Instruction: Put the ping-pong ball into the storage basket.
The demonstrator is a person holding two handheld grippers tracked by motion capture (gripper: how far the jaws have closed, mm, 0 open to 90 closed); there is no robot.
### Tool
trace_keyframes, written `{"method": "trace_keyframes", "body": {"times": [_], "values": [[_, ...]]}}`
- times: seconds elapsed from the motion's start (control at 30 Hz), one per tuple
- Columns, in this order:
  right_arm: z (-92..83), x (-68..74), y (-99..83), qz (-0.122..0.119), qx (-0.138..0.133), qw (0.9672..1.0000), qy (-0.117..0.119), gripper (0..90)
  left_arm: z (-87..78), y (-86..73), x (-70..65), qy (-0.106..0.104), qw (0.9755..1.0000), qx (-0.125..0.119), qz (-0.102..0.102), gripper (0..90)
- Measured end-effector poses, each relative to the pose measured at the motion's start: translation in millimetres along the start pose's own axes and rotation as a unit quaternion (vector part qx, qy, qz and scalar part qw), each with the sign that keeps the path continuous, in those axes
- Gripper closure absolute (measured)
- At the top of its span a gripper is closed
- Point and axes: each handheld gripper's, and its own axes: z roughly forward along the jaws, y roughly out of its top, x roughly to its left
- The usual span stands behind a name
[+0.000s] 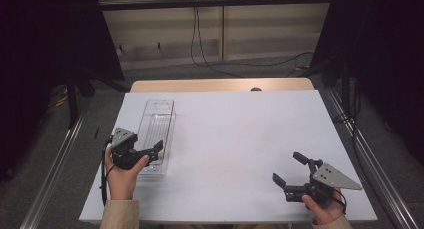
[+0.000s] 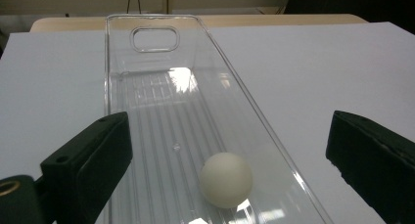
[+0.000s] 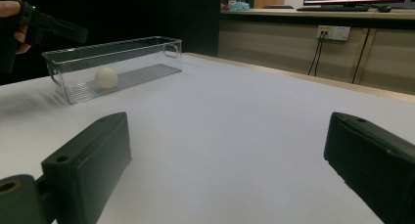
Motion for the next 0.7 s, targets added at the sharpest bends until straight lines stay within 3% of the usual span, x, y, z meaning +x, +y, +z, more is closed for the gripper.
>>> {"method": "trace_keyframes", "body": {"times": [0.43,0.7], "values": [[-0.1,0.0,-0.4,0.001,0.003,1.0,0.0,3.0,-6.1,-3.1,-4.4,-0.016,0.9994,-0.032,0.001,2.9],[-0.1,0.1,-0.4,0.001,0.002,1.0,0.002,3.0,-9.8,-6.3,-6.2,-0.015,0.9988,-0.046,0.009,3.0]]}}
